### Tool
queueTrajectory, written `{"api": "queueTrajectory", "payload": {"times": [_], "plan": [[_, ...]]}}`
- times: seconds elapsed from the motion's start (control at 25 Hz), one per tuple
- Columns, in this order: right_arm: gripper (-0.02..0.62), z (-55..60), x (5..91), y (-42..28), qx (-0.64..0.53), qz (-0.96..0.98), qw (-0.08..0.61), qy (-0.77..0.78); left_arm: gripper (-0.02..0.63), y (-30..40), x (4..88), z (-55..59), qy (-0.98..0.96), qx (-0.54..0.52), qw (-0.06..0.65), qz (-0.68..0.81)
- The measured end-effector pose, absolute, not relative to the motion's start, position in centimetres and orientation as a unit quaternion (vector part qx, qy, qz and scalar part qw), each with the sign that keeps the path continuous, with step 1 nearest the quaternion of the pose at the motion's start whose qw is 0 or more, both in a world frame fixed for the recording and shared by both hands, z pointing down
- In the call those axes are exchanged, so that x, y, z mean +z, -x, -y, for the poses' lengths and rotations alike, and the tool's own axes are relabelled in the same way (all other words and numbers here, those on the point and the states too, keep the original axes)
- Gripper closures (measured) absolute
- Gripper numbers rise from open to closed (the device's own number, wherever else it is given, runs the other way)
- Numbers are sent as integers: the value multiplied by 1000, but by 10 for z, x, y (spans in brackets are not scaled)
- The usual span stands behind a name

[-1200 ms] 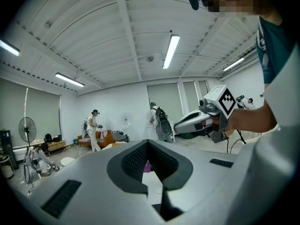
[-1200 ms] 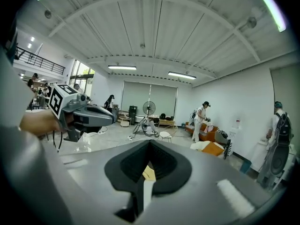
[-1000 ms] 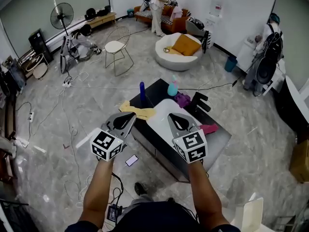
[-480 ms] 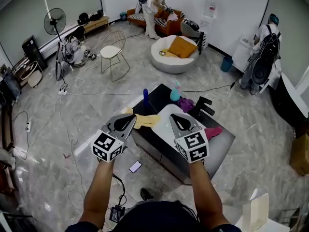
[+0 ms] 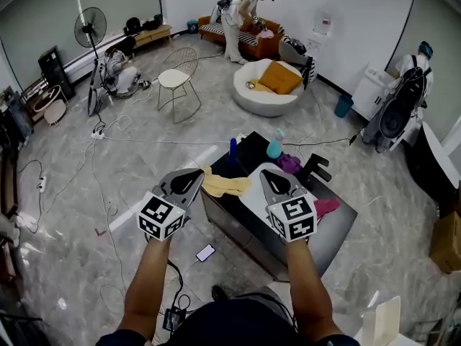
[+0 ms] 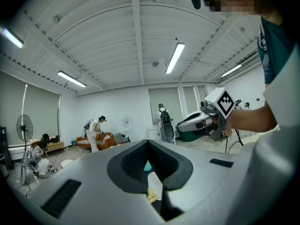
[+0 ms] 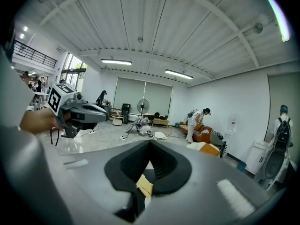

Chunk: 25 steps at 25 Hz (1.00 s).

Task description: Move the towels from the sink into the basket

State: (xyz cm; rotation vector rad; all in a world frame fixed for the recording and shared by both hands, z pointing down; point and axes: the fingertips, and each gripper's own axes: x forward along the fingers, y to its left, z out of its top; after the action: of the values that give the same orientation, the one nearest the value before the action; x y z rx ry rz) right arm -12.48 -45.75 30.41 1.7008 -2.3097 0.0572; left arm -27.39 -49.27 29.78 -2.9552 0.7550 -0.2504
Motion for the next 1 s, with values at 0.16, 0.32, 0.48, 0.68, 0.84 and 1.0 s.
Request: {"api": "queueTrajectory", "payload": {"times": [0.16,0.32,0.48,0.68,0.84,1.0], "plan": [[586,469,302,139,16,803,142,-579,600,293,297,502,962,-77,37,-259],[586,485,302,144,15,808,144,-571,601,305,298,512,959,-79,34,-272],[586,506,302,144,17,815,141,-561,601,312,294,526,953,-84,36,-288],[586,535,315,137,19,829,139,-541,601,308,301,549,946,-93,35,-309],[586,563,329,129,29,837,140,-528,600,299,312,575,941,-103,30,-320],[586,586,346,118,41,841,146,-520,600,293,331,598,937,-115,12,-330]]}}
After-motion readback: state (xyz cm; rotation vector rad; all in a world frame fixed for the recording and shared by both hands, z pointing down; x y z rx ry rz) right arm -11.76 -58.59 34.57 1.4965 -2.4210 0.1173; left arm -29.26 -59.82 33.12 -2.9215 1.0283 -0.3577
